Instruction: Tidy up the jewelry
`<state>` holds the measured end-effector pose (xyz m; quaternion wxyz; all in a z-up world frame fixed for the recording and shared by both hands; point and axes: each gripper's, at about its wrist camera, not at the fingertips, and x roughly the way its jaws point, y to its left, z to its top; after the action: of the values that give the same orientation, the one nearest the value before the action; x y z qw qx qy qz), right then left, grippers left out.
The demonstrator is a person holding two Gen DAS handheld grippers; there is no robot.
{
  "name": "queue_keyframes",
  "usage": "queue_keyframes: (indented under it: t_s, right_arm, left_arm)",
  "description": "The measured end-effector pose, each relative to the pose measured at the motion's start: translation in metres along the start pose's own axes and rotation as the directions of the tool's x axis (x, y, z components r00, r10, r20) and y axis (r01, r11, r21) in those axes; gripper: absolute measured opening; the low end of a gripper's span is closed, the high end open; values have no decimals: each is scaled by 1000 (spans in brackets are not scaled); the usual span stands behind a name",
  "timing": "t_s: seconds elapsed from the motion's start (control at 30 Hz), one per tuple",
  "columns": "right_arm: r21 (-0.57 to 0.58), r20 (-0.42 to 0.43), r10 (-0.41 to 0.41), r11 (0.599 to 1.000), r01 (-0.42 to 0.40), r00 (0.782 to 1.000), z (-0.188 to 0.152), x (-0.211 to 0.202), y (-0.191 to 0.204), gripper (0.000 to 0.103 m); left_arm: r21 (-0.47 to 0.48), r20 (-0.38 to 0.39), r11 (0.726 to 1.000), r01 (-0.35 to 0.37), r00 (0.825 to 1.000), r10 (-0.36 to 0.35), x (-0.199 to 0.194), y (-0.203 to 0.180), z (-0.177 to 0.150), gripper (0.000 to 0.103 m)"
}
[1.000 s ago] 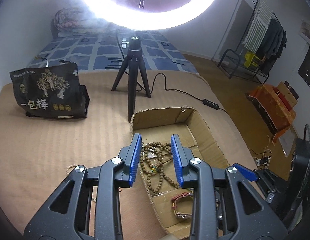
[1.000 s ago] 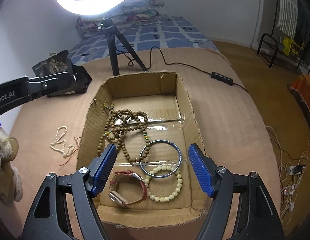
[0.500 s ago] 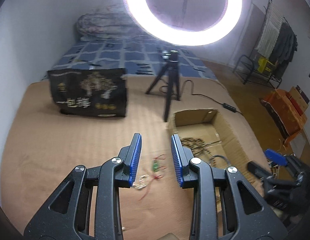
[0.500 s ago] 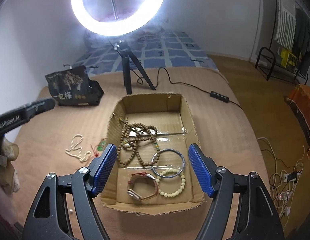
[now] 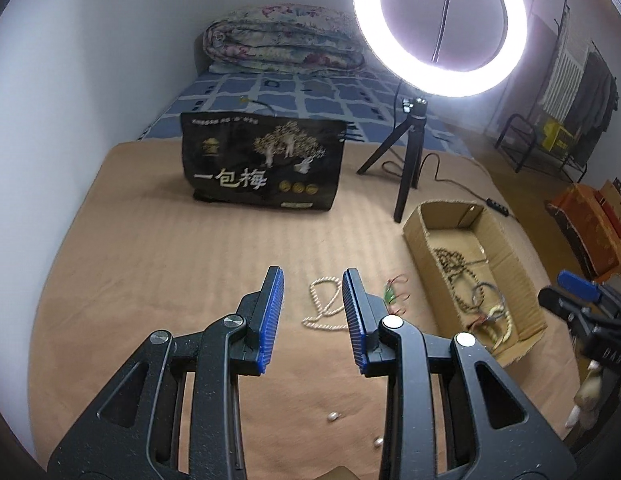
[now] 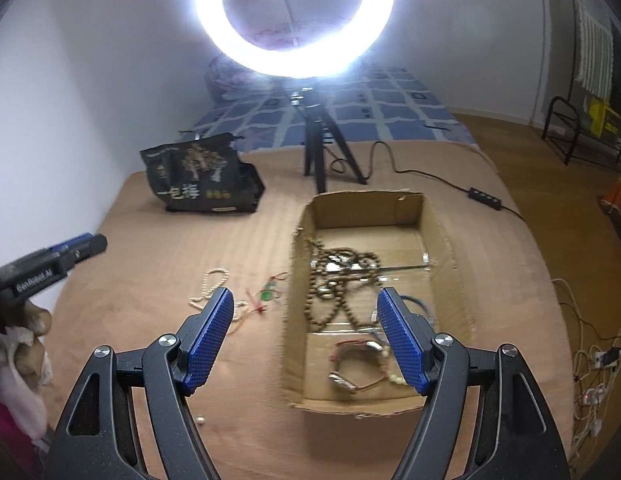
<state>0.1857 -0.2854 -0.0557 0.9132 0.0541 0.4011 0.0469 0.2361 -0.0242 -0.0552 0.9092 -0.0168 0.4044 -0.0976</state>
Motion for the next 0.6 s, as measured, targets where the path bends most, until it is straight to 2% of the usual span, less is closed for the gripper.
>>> queue_keyframes:
  t_s: [0.3, 0.6]
  right_arm:
    - [18, -8, 63, 998, -63, 998, -2, 7, 15, 74]
    - [6, -38, 114, 993, -114, 993, -6, 26, 31, 74]
  left_arm:
    - [10, -32, 1000, 9, 999, -8, -4, 21, -39, 30]
    - [16, -102, 996, 87, 991, -85, 10, 23, -95, 30]
